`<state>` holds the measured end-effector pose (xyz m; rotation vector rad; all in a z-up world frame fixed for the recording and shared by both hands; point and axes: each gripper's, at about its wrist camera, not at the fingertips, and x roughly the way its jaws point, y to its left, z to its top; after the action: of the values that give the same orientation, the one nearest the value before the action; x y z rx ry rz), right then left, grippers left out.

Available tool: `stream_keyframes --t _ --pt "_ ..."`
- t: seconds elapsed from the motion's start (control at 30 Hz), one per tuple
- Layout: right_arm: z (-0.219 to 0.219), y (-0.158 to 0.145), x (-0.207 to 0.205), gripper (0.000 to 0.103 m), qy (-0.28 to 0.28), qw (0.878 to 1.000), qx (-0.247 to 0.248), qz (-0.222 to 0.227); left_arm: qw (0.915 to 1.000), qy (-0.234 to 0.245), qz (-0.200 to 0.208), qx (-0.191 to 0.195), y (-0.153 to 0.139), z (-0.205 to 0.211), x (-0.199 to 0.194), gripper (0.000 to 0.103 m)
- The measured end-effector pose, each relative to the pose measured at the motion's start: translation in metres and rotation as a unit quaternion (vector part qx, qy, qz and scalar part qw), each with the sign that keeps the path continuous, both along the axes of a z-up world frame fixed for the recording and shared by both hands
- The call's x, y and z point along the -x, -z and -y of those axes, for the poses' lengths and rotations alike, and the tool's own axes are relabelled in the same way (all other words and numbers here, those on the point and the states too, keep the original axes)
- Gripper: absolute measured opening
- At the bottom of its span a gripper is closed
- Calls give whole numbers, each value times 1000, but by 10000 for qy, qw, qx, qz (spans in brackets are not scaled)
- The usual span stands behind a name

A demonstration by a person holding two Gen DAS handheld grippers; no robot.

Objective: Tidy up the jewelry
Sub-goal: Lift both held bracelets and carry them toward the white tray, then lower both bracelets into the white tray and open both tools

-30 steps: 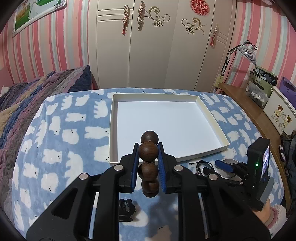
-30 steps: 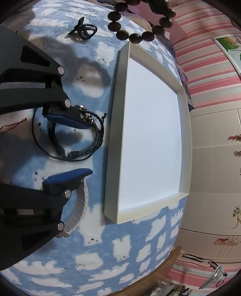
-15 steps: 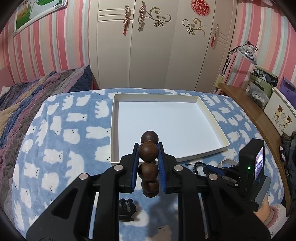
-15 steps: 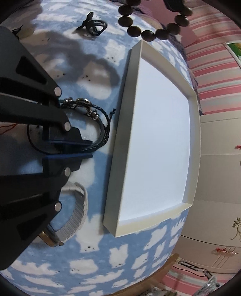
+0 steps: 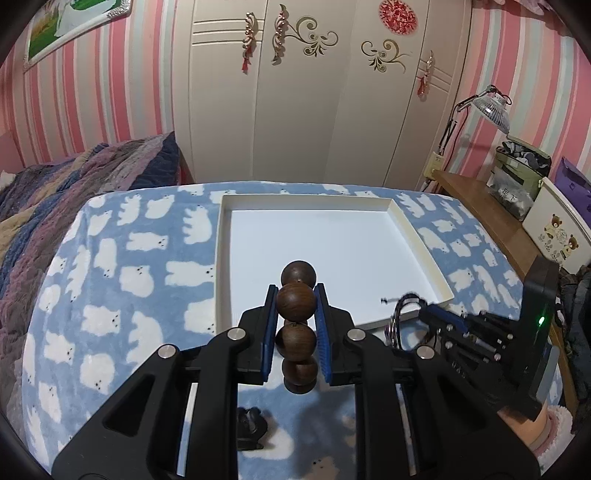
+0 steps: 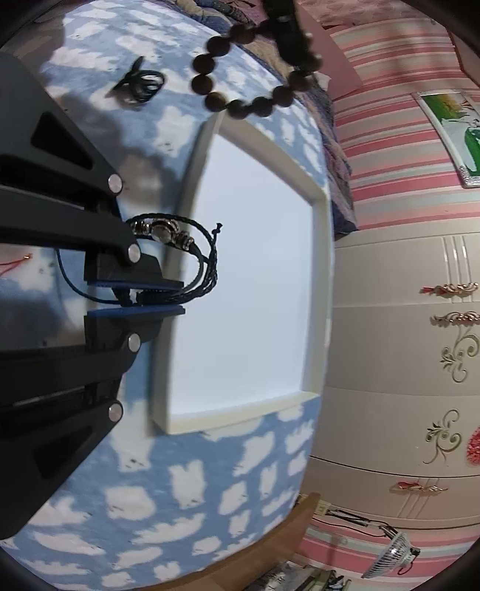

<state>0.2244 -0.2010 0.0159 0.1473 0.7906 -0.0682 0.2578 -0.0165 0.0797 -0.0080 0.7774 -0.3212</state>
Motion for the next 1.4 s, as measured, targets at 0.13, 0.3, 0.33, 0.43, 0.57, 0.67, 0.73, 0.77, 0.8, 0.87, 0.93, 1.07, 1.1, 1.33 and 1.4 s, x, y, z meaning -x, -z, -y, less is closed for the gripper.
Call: stream_keyframes --t 0.13,0.3,0.33,0.43,0.57,0.67,0.73,0.77,0.8,0.87,0.93,1.07,1.1,1.33,1.4 --pt "7 -8 -19 8 66 9999 30 79 9994 100 -296 132 9 3 -25 18" --pt "21 -10 -46 8 200 9997 111 119 9981 203 -569 72 27 11 -66 18" --pt "23 -10 -52 8 230 9996 139 109 9980 205 -602 67 30 13 -73 18" --pt "32 -10 -74 8 326 9993 155 49 9972 212 -712 3 42 16 -102 18" --pt "44 -5 -106 8 460 9986 233 -63 9964 218 -810 -129 58 23 -142 18" --pt "55 0 -130 8 580 9978 250 -176 9955 258 -889 -204 66 28 -167 18" --pt "62 6 -147 8 651 9970 276 -311 9948 291 -940 -274 70 32 -182 18" --pt "65 10 -152 8 681 9966 274 -364 9945 259 -954 -332 73 34 -190 18" --pt "67 13 -158 8 712 9961 293 -420 9942 249 -977 -379 75 36 -197 18" --pt "75 21 -172 8 791 9948 303 -564 9933 216 -1041 -459 81 39 -213 18" --pt "82 27 -183 8 865 9935 287 -681 9921 178 -1139 -503 87 40 -228 18" --pt "97 38 -197 8 984 9914 127 -853 9900 118 -1209 -713 97 43 -248 18" --pt "99 40 -199 8 996 9910 78 -893 9898 65 -1201 -765 99 42 -253 18" --pt "108 48 -208 8 1002 9877 -167 -1188 9873 -43 -1352 -839 111 45 -270 18" --pt "110 50 -211 8 998 9869 -235 -1249 9860 -50 -1392 -916 114 48 -270 18"
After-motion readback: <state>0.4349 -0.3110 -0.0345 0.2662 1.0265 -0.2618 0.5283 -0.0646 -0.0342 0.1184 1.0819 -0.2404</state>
